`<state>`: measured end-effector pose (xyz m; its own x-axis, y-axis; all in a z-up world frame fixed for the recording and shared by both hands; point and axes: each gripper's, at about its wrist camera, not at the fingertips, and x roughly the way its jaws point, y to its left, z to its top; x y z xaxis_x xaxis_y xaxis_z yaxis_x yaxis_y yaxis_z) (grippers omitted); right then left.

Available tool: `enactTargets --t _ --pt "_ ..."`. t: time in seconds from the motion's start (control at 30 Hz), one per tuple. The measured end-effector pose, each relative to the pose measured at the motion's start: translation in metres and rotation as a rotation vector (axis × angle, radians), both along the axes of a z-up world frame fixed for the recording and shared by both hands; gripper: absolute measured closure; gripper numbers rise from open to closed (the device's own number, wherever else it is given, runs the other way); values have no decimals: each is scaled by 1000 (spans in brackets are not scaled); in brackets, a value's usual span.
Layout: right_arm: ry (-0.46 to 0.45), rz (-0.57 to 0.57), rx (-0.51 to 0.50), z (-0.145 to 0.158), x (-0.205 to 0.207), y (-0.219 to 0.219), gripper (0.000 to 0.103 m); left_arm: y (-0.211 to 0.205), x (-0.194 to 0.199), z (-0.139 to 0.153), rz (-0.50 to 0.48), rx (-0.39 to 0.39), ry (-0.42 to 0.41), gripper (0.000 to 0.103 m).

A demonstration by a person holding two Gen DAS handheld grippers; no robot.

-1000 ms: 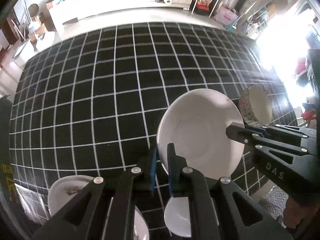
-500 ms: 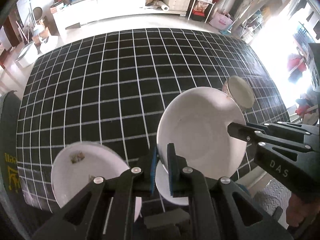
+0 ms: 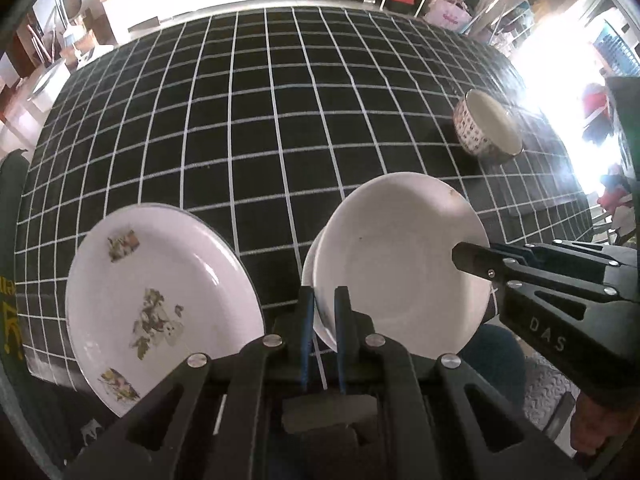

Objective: Organize plates and bowls
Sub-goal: 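Carry the nested bowls with the left tool toward the plate stack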

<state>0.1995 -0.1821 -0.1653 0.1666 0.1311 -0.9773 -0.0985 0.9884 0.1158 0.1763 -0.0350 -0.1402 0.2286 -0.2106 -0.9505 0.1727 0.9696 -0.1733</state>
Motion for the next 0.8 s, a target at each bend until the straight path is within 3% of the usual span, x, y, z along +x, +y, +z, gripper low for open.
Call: enactTargets --t 0.2,0.8 --pt "32 -1 -12 -12 -2 1 92 -2 -2 -10 -1 6 20 95" --pt "26 22 -27 -12 0 3 91 -1 -1 -18 13 -8 43 95"
